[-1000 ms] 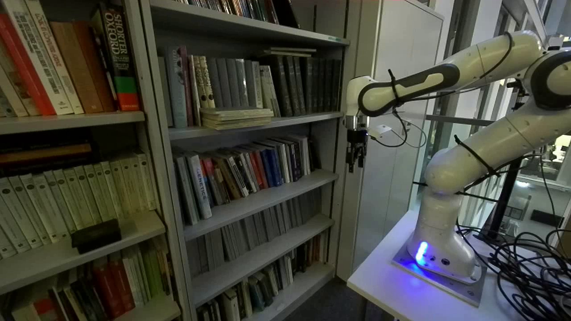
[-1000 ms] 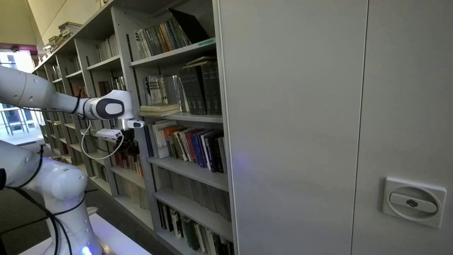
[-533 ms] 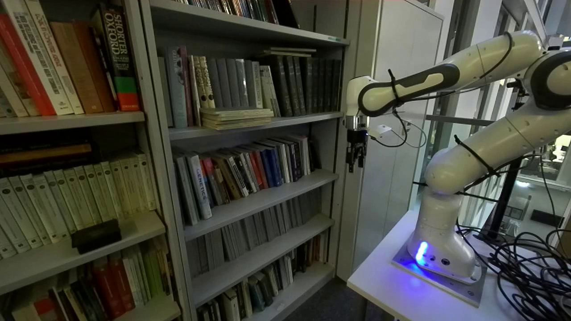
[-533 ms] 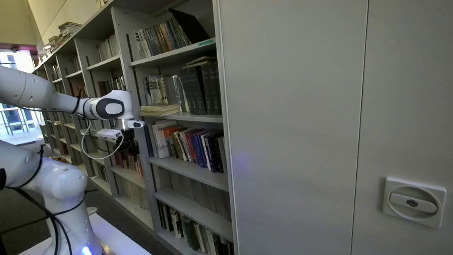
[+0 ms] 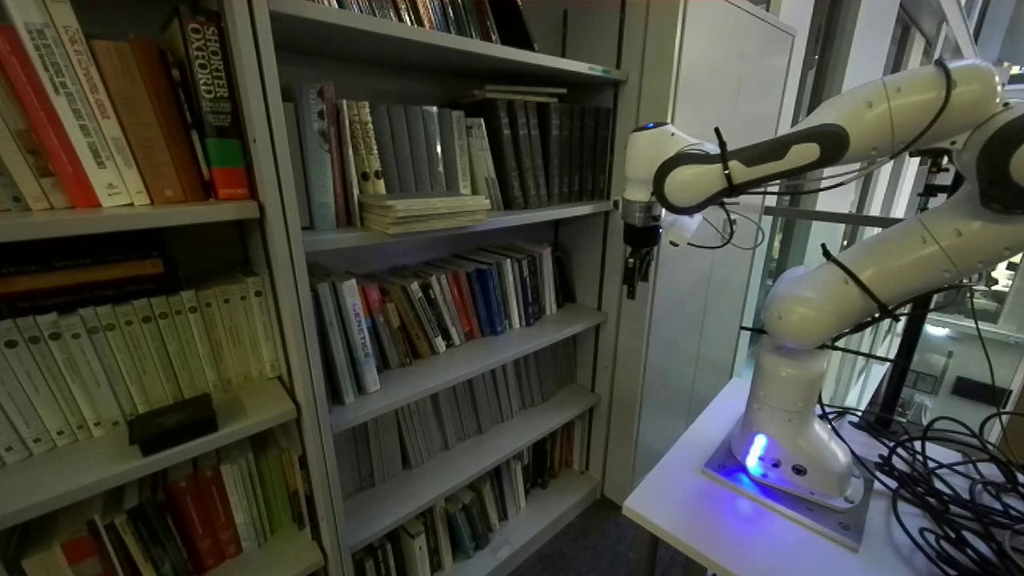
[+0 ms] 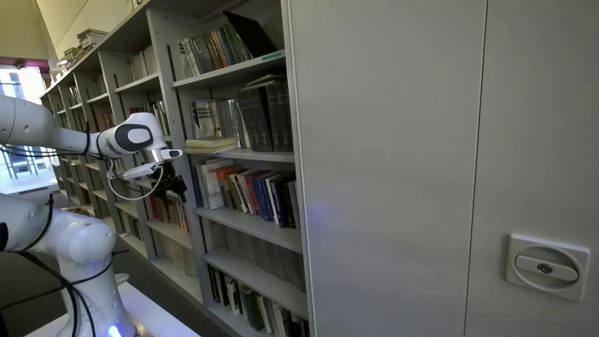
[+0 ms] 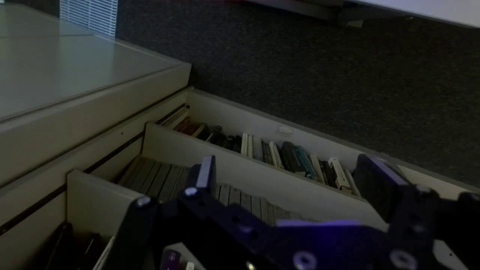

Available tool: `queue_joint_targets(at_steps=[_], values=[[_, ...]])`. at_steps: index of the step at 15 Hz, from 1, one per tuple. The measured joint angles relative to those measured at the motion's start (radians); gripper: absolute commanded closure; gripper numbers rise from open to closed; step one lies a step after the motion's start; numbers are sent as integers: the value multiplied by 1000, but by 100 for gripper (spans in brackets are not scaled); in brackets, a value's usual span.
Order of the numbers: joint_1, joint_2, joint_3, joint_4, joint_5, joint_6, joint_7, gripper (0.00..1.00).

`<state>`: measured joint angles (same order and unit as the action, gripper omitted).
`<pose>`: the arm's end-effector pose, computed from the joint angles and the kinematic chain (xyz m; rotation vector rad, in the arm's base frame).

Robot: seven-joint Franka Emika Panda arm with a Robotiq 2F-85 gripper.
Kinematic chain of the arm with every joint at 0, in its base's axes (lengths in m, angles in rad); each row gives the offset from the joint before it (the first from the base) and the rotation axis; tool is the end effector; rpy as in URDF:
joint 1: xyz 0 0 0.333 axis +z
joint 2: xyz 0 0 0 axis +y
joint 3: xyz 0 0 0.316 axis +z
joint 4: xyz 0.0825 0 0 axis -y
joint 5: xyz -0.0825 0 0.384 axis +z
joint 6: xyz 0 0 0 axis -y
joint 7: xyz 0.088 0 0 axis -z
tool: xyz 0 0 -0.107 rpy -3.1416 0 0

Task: Put the book on top of the books on the shelf

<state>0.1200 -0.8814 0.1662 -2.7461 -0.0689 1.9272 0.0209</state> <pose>0.2854 0.0778 0.4618 2.9346 0.3409 0.1150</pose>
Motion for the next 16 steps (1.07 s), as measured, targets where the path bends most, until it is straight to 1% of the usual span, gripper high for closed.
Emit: queue_joint_targets(at_steps=[3,5,8,10,11,16], values=[[38,-96,33,0,-54,-8,-25,0],[67,-167,39,0,-83,-9,-60,0],[104,-282,29,0,-111,-3,-131,0],[123,-341,5,-4,-116,28,-181,0],[127,-353,-3,-5,-116,31,-185,0],[127,-342,2,-5,-115,29,-183,0]])
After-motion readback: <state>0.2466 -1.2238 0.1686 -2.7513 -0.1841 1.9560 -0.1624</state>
